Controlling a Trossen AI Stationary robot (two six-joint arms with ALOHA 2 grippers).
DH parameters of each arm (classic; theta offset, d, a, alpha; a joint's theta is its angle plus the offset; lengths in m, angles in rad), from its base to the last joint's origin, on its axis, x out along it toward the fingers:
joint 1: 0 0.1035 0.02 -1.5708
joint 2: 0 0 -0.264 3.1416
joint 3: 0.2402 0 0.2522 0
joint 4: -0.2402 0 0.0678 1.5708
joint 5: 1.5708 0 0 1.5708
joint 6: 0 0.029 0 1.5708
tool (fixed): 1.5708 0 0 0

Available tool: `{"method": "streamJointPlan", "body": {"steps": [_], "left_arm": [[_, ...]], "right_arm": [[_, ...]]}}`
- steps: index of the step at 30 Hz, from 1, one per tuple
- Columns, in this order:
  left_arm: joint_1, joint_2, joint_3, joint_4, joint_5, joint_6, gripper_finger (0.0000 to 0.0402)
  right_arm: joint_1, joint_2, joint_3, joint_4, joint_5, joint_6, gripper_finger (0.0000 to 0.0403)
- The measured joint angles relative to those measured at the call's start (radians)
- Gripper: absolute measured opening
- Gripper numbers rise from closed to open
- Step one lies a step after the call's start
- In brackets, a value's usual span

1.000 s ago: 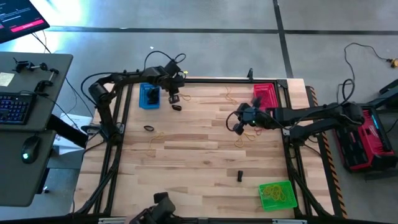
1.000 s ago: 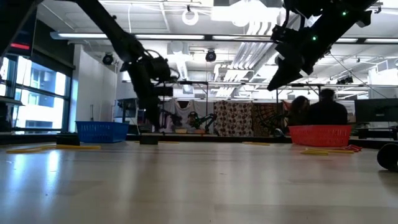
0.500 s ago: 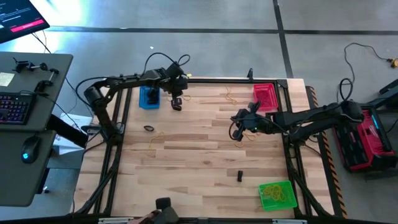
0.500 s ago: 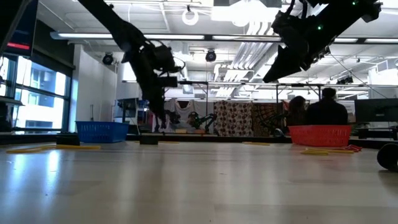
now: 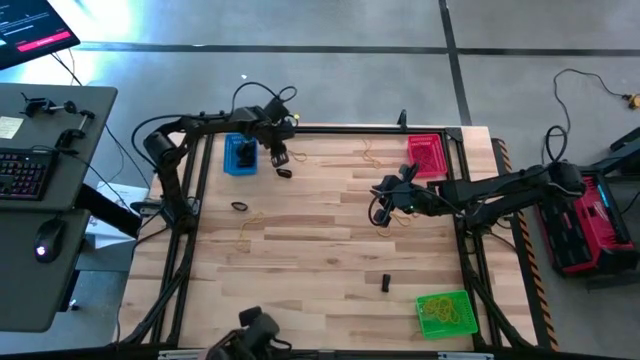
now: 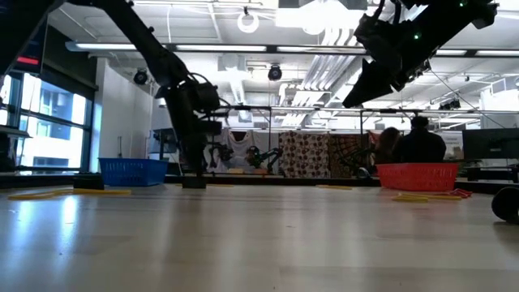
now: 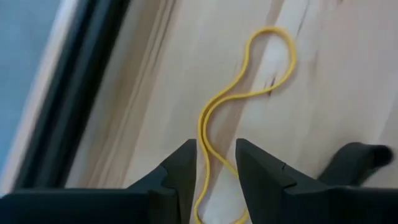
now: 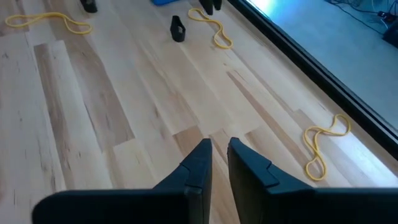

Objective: Sort rubber bands into baskets
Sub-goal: Put the yellow rubber band into the green bin

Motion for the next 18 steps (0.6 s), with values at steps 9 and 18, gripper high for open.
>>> {"method": "streamJointPlan", "body": {"steps": [9,18], "left_arm": [[0.040,0.053,0.000,0.002,-0.002,-0.017,0.0078],[0.047,0.059,0.000,0.007,0.018,-0.002,0.0074]], "right_arm": [[0.000,0.000,0.000,0.000,0.000,0.000,0.0042],[0.000,0.000,0.000,0.000,0.000,0.000,0.0043]]}}
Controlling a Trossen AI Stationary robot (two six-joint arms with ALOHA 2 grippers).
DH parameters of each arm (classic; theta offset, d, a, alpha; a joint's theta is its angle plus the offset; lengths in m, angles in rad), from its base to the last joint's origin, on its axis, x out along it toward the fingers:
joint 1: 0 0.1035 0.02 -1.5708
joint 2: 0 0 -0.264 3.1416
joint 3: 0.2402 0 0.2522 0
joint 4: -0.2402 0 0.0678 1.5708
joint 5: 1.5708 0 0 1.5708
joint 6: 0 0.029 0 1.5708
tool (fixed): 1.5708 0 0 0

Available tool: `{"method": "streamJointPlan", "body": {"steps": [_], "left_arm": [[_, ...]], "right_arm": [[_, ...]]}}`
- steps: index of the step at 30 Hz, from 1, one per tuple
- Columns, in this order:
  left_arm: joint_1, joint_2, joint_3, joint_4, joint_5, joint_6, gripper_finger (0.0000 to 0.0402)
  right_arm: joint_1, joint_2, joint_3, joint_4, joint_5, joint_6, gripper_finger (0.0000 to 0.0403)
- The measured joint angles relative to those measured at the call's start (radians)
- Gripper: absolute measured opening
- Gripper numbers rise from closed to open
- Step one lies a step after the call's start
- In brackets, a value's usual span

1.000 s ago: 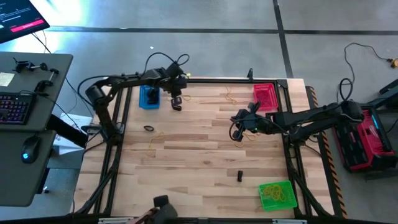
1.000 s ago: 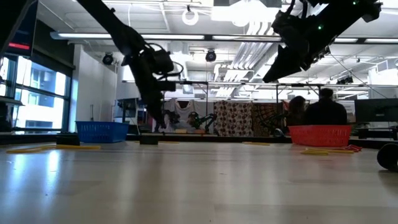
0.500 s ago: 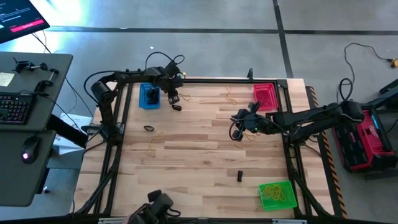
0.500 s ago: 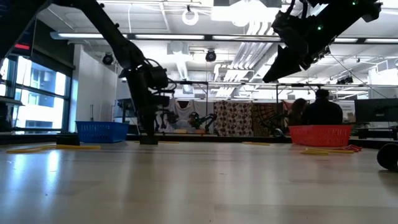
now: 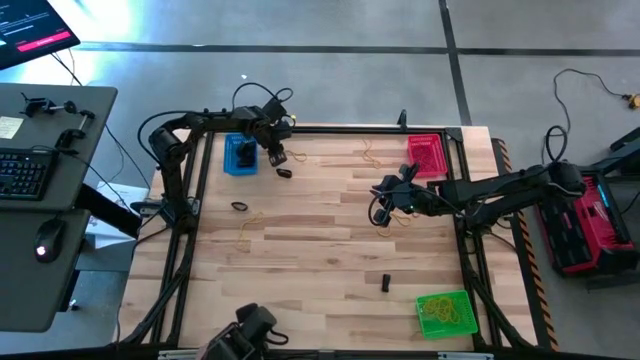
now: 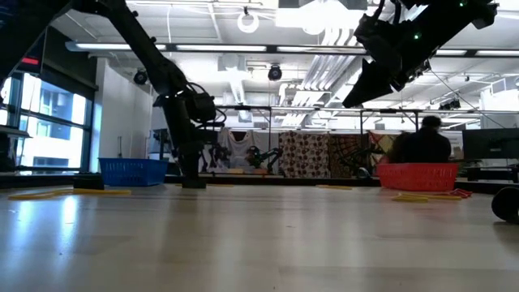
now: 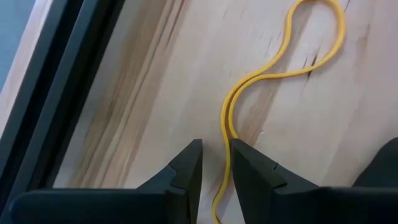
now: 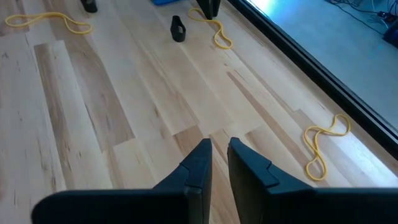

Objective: Sort rubber bands into baskets
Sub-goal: Put the yellow rubber band into the green bin

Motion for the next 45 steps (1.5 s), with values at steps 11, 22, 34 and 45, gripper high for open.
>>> {"method": "streamJointPlan", "body": {"steps": [11,22,34,45], "left_arm": [[-0.037,0.000,0.000,-0.006,-0.028,0.103,0.0006],[-0.110,-0.047,0.000,0.022,-0.135,0.161,0.0000],[-0.206,-0.234,0.000,0.046,0.045,0.115,0.0000],[-0.366,-0.303,0.000,0.101,0.182,0.081,0.0000]], "right_arm": [[0.000,0.000,0.000,0.000,0.000,0.000,0.0043],[0.000,0.001,0.000,0.002,0.000,0.009,0.0043],[0.003,0.225,0.000,0.289,-0.002,-0.080,0.0043],[-0.014,0.479,0.000,0.812,0.003,-0.176,0.0102]]}}
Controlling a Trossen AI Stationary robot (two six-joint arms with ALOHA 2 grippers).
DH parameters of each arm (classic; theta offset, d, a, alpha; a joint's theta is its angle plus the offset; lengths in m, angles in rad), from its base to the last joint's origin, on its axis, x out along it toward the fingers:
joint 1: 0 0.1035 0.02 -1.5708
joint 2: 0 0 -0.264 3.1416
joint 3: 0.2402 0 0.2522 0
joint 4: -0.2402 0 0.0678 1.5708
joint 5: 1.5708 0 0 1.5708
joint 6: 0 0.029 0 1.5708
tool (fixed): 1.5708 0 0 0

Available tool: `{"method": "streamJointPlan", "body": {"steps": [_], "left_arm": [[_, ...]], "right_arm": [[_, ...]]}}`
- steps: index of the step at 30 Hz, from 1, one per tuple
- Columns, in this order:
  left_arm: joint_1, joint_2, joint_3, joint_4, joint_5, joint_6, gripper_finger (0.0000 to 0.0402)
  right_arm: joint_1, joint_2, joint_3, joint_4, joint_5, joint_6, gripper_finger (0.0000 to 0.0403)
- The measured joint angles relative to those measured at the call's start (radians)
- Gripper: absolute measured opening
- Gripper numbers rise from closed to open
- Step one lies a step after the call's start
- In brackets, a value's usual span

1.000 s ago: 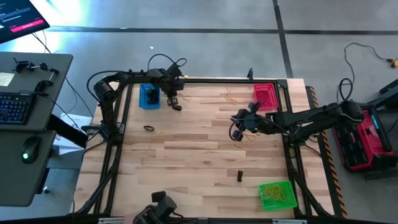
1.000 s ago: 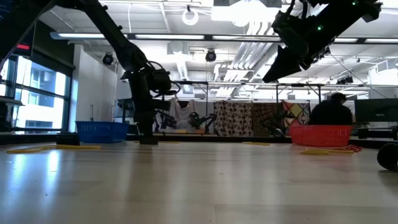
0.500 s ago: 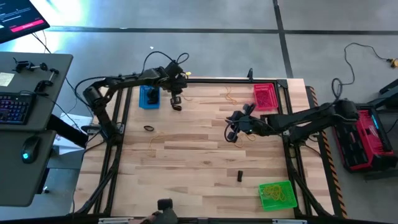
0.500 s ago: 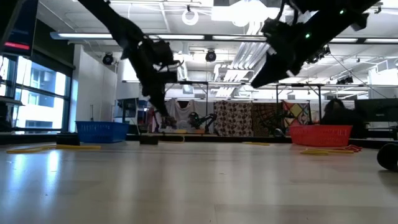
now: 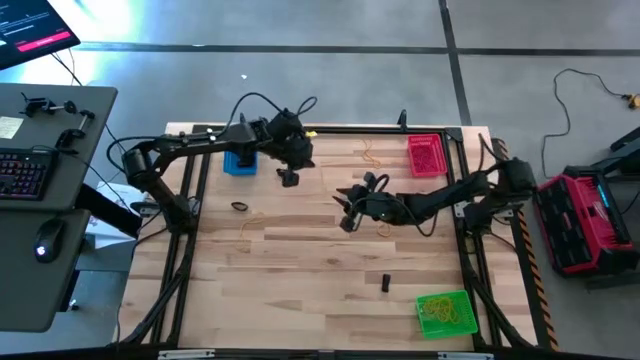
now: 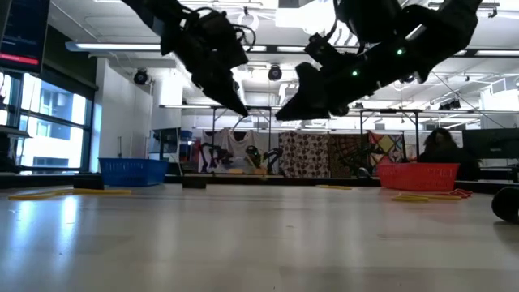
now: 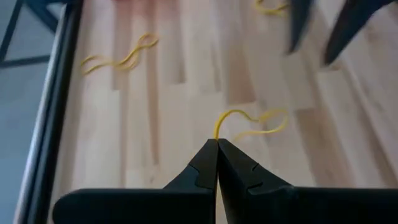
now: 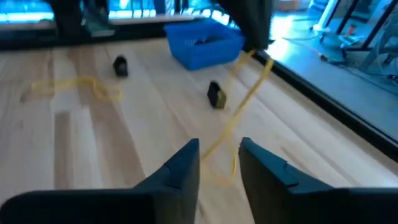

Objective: Sort rubber bands into baskets
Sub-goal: Put the yellow rubber band into the green bin

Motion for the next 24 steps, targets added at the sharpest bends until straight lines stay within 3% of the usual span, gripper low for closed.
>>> {"method": "streamJointPlan", "body": {"steps": [7,18,21,24], "left_arm": [[-0.100,-0.002,0.000,0.039,-0.012,-0.037,0.0000],[-0.187,-0.001,0.000,0.079,-0.025,-0.059,0.0000],[-0.198,-0.001,0.000,0.079,-0.026,-0.071,0.0000],[-0.206,-0.001,0.000,0.075,-0.027,-0.072,0.0000]], "right_arm": [[-0.032,0.045,0.000,0.123,0.021,0.034,0.0149],[-0.034,0.046,0.000,0.167,-0.021,0.053,0.0154],[-0.029,0.046,0.000,0.166,-0.020,0.053,0.0140],[-0.014,0.046,0.000,0.167,-0.006,0.053,0.0095]]}}
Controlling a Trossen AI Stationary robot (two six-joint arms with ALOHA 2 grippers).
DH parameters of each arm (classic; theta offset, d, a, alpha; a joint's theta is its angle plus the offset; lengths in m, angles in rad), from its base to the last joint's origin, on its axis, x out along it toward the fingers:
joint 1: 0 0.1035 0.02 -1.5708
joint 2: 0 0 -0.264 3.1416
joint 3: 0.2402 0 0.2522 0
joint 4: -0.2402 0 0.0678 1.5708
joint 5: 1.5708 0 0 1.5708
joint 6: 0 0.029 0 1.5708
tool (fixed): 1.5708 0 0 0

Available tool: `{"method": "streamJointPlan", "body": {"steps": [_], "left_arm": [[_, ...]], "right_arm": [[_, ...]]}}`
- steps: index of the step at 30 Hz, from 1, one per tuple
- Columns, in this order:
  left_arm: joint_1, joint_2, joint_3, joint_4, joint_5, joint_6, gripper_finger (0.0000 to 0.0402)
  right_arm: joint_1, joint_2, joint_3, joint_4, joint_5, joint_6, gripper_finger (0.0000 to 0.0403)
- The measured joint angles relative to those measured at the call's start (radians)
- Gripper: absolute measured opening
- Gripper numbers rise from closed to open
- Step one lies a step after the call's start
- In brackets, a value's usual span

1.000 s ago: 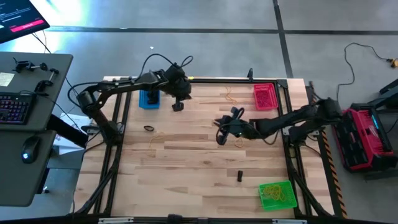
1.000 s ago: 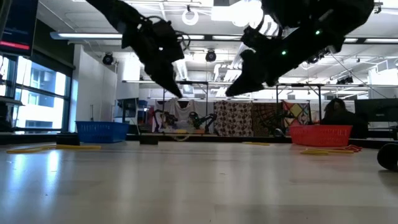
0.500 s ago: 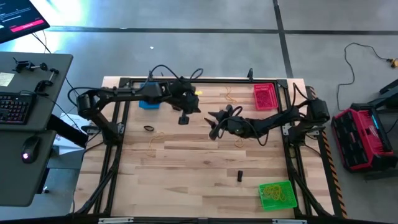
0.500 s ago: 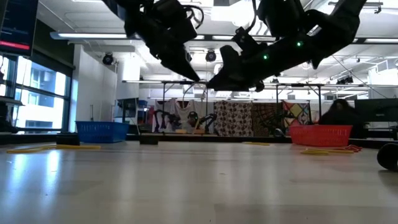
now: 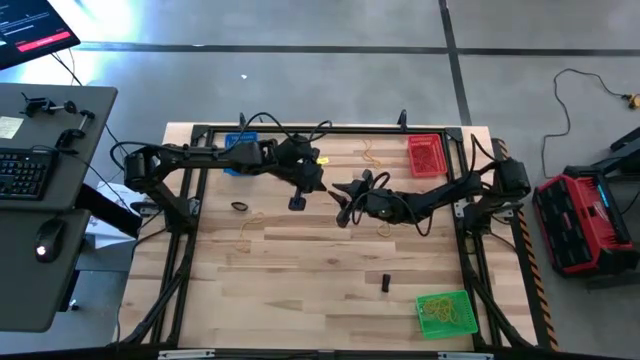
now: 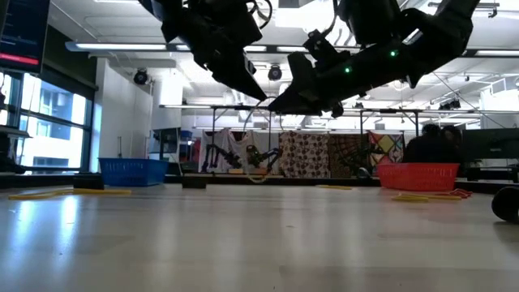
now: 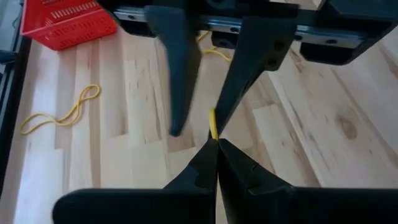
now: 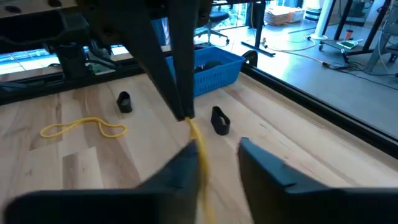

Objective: Sort rubber bands into baskets
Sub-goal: Put the yellow rubber band into the green bin

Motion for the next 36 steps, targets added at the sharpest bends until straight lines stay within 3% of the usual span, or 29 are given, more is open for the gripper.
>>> {"method": "streamJointPlan", "body": {"steps": [4,9,14,21,28,36], "left_arm": [[0.000,0.000,0.000,-0.002,-0.001,-0.048,0.0004],[-0.007,0.000,0.000,-0.007,0.001,-0.079,0.0034],[-0.038,0.000,-0.008,0.022,0.006,-0.079,0.0079],[-0.070,-0.008,-0.117,0.236,0.016,-0.091,0.0131],[-0.101,-0.022,-0.204,0.351,0.016,-0.132,0.0150],[-0.141,-0.024,-0.216,0.348,0.016,-0.157,0.0151]], "right_arm": [[0.023,-0.001,0.000,0.000,0.008,-0.008,0.0013],[0.054,-0.023,0.000,-0.035,0.009,-0.008,0.0010],[0.091,-0.125,0.000,-0.214,0.008,0.027,0.0005],[0.191,-0.363,0.000,-0.546,-0.073,0.142,0.0002],[0.364,-0.600,0.017,-0.866,-0.188,0.302,0.0001],[0.593,-0.673,0.198,-1.470,-0.202,0.692,0.0000]]}}
